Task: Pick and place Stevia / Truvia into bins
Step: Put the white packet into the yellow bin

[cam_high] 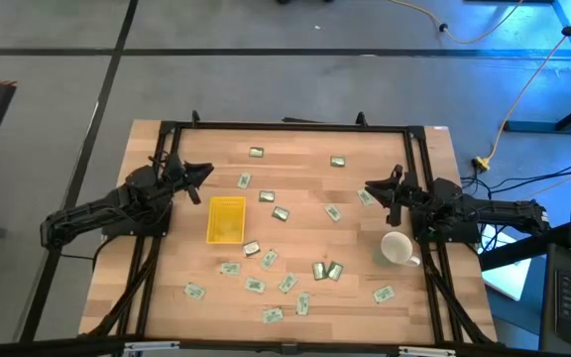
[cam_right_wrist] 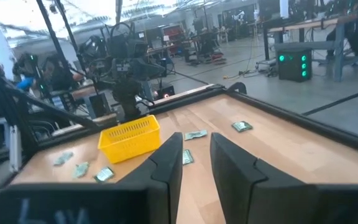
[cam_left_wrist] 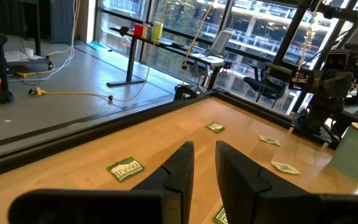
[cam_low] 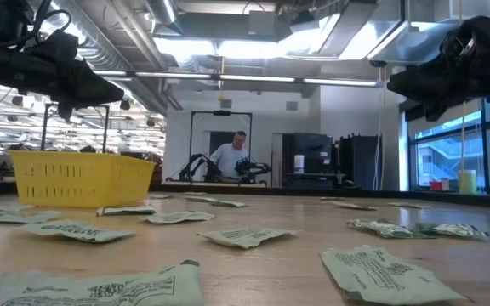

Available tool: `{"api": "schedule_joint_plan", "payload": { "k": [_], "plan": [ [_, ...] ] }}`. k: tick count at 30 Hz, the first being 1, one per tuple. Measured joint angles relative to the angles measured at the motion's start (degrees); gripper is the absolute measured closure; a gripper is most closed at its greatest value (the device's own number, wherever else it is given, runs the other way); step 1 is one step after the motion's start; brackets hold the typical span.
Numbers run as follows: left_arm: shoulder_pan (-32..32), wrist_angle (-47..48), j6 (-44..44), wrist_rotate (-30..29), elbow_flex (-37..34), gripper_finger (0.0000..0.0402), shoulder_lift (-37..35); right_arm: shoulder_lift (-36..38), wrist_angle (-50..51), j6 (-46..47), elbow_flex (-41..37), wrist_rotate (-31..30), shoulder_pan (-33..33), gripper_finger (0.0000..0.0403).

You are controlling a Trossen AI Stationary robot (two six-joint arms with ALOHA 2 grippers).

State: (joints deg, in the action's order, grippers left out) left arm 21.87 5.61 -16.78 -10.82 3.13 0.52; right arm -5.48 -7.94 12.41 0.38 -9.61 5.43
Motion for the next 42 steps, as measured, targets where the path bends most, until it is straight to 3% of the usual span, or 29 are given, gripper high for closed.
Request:
{"api": "schedule_joint_plan", "payload": {
  "k": [8, 22, 28, 36, 42],
  "plan": [
    [-0.02, -0.01, -0.01, -0.01, -0.01, 0.0341, 0.01, 0.00, 0.04, -5.03, -0.02, 0.00, 0.00, 0.0316],
    [0.00, -0.02, 3.03, -0.13, 0.01, 0.0341, 0.01, -0.37, 4.70, 2.31, 0.00, -1.29, 0.00, 0.0316],
    [-0.02, -1.96, 5.90, 6.24, 0.01, 0.0341, 1.32, -0.39, 4.25, 2.21, -0.01, -4.59, 0.03, 0.0316],
    [-0.02, -9.83, 2.29, 6.11, 0.31, 0.0341, 13.79, -0.42, 3.72, 2.11, -0.01, -9.59, 0.03, 0.0316],
    [0.00, -9.68, 0.92, 6.37, 6.93, 0.0341, 28.97, -0.42, 3.41, 0.36, -0.02, -12.63, 0.05, 0.0316]
  ]
}}
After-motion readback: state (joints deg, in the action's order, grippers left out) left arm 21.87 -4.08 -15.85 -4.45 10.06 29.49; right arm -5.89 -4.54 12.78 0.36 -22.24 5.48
